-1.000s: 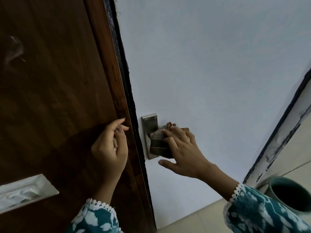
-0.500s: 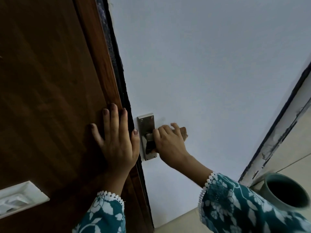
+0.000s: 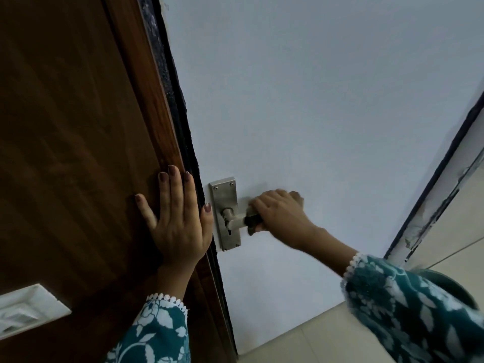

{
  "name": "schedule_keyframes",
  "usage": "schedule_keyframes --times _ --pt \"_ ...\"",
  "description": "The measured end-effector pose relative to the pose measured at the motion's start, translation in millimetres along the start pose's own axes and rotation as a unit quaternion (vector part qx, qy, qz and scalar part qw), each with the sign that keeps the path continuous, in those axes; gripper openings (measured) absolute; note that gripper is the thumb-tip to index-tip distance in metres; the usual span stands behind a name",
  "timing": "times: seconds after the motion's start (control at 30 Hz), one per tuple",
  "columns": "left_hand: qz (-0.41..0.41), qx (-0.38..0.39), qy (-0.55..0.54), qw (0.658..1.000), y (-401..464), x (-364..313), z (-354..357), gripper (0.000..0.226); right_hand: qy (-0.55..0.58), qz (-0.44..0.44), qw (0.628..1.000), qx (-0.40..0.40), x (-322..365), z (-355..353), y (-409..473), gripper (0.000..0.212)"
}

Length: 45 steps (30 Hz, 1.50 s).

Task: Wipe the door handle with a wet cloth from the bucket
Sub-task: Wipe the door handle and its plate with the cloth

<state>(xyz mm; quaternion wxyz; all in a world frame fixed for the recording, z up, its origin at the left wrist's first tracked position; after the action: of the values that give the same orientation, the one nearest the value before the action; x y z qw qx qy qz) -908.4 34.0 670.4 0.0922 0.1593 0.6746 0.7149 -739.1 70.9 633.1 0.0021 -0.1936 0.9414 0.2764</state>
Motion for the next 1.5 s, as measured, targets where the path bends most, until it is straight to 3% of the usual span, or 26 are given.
schedule_keyframes --times 0.07,0.13,0.3,0.43,0.63,0.7,0.8,0.97,1.07,1.23,1.5 --pt "-0.001 0.005 -0.003 1.0 0 0 0 0.059 -0.006 -0.025 0.996 -0.086 39 -6 5 0.019" --pt "-0.002 0.01 -0.011 1.0 0 0 -1 0.06 -0.024 -0.026 0.987 -0.159 67 -13 6 0.026" --pt "-0.008 0.008 -0.018 1.0 0 1 -1 0.06 -0.059 -0.009 0.97 -0.234 71 -15 -1 0.031" --pt "-0.004 0.009 -0.023 1.0 -1 3 -2 0.062 -0.032 0.006 0.982 -0.187 42 -4 -6 0.029" --pt "-0.004 0.003 -0.008 1.0 -1 1 -1 0.061 0.087 0.163 0.982 -0.028 -53 1 -35 0.047" --pt "-0.005 0.002 -0.005 1.0 0 1 -1 0.061 0.081 0.165 0.982 -0.054 -62 -10 -40 0.039" --pt "-0.008 0.005 0.0 1.0 1 0 0 0.059 0.084 0.131 0.973 -0.172 -41 -38 -39 0.029" --pt "-0.016 0.019 -0.013 1.0 1 1 -1 0.056 0.098 -0.032 0.96 -0.26 43 -44 -13 0.027" --pt "-0.018 0.022 -0.019 0.999 1 1 -2 0.056 0.064 -0.102 0.967 -0.224 73 -23 -5 0.029" --pt "-0.015 0.022 -0.022 0.999 1 3 -3 0.057 0.059 -0.119 0.968 -0.214 70 -9 -6 0.03" --pt "-0.013 0.022 -0.027 0.999 -1 3 -3 0.056 0.122 -0.031 0.982 -0.139 20 2 -5 0.051"
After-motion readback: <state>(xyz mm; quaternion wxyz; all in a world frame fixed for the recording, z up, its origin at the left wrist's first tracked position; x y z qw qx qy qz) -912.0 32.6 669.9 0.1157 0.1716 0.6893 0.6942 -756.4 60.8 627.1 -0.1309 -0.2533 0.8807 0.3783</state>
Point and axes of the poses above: each hand's wrist, its own y-axis towards the middle knuckle, its own z-axis out of the palm, x = y × z, the point moved 7 cm from there along y, towards the middle knuckle, and after that the axes turned 13 degrees about -x, right-handed, at the moved point
